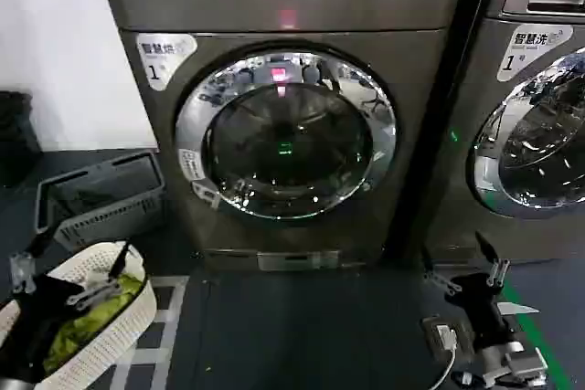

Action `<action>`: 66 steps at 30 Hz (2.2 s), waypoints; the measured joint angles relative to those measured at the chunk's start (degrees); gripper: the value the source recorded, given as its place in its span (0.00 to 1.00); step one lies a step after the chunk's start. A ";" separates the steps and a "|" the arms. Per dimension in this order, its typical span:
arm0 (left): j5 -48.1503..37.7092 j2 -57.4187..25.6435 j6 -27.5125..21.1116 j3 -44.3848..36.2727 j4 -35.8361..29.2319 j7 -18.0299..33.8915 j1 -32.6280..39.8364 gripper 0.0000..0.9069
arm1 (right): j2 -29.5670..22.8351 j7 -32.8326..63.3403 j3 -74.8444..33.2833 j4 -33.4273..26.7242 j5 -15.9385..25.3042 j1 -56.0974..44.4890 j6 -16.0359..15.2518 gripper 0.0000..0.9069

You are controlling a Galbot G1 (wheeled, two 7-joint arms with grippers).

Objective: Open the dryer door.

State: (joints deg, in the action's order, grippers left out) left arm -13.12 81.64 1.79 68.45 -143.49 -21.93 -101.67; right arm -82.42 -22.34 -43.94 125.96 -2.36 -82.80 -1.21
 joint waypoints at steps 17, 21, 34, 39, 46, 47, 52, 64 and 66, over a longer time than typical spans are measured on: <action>2.18 0.80 1.10 -0.49 -0.74 0.72 -1.61 1.00 | 19.57 -2.48 28.50 -13.49 -16.59 24.24 -0.20 1.00; 3.00 1.00 1.34 -0.52 -0.96 0.76 -1.72 1.00 | 18.89 -1.84 35.44 -18.18 -17.52 31.80 -0.13 1.00; 3.40 1.43 2.65 -0.07 -2.22 0.26 -3.17 1.00 | 10.44 -6.29 48.45 -33.73 -18.32 50.57 -2.04 1.00; 4.52 1.28 2.81 -0.21 -2.79 0.28 -3.46 1.00 | 6.61 -9.85 49.67 -39.93 -18.13 55.48 -0.21 1.00; 5.70 1.81 3.14 -0.66 -2.98 0.27 -4.04 1.00 | 2.84 -10.24 52.40 -47.38 -18.08 59.98 -0.90 1.00; 5.69 1.81 3.14 -0.61 -3.10 0.26 -4.03 1.00 | 2.33 -10.24 52.65 -48.44 -18.07 60.47 -1.23 1.00; 5.71 1.80 3.07 -0.61 -3.31 0.22 -3.92 1.00 | 0.19 -10.36 53.88 -53.19 -16.32 62.54 0.21 1.00; 6.48 1.77 3.09 -0.84 -2.94 0.19 -3.70 1.00 | -5.59 -9.61 55.51 -61.02 -12.11 65.37 1.96 1.00; 6.74 1.77 3.20 -0.84 -3.18 0.19 -3.81 1.00 | -6.48 -9.26 55.53 -61.81 -11.90 65.47 1.96 1.00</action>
State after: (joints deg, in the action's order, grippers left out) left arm -6.37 83.40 4.99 67.61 -146.67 -21.74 -105.48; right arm -88.89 -31.61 11.59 64.15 -14.27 -17.33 0.75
